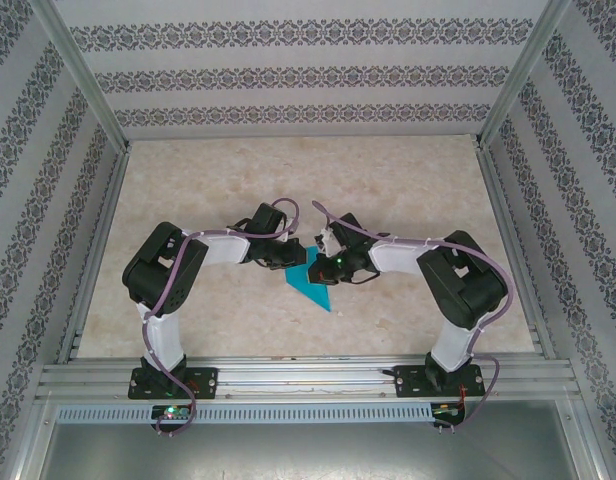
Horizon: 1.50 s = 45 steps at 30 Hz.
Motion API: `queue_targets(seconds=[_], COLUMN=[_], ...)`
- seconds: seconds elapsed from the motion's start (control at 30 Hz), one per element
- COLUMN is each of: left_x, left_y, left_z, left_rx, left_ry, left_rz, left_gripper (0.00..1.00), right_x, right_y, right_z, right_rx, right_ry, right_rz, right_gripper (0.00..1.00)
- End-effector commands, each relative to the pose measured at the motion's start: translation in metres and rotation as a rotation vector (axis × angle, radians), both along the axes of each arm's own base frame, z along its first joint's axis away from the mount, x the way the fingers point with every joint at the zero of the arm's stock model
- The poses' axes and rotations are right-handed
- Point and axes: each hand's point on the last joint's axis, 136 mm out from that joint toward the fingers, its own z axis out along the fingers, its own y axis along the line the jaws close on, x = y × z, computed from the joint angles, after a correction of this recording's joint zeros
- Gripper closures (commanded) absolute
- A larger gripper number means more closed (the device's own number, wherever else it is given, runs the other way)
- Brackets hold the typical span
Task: Fold a paper plane with a square sheet of paper (fold left side to right side)
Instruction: Fold the wing for the third time at the center of the table.
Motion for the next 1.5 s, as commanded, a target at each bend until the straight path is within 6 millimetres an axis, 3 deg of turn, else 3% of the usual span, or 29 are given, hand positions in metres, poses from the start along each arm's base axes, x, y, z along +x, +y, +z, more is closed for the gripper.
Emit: queue_targets(seconds=[0.0,0.17,0.47,1.2,1.47], left_x=[-0.011,-0.012,-0.011,-0.01,-0.005], left_y=[0.015,0.018,0.021,0.028,0.021], left_z=[-0.022,-0.024,-0.026,-0.026,-0.014], left_rx=[0.077,0.089,0.104,0.12,0.077], left_ry=[0.048,0.049,0.057,0.052,0.029], left_rz=[0.021,0.03,0.047,0.058,0.049], left_gripper=[0.86,0.87,0.88,0.88,0.86], right_x=[0.004,0.0,-0.03,-0.109,-0.129], right_y=[0.008,0.005,-0.012,-0.06,-0.072], right_z=[0.0,-0.011,-0.026,-0.036,-0.022], right_rx=[0.0,-0.035,-0.095,-0.17,-0.168], right_ry=[-0.016,0.014,0.097,0.246,0.256], right_rz=[0.016,0.025,0.044,0.065,0.086], right_gripper=[1.0,1.0,1.0,1.0,1.0])
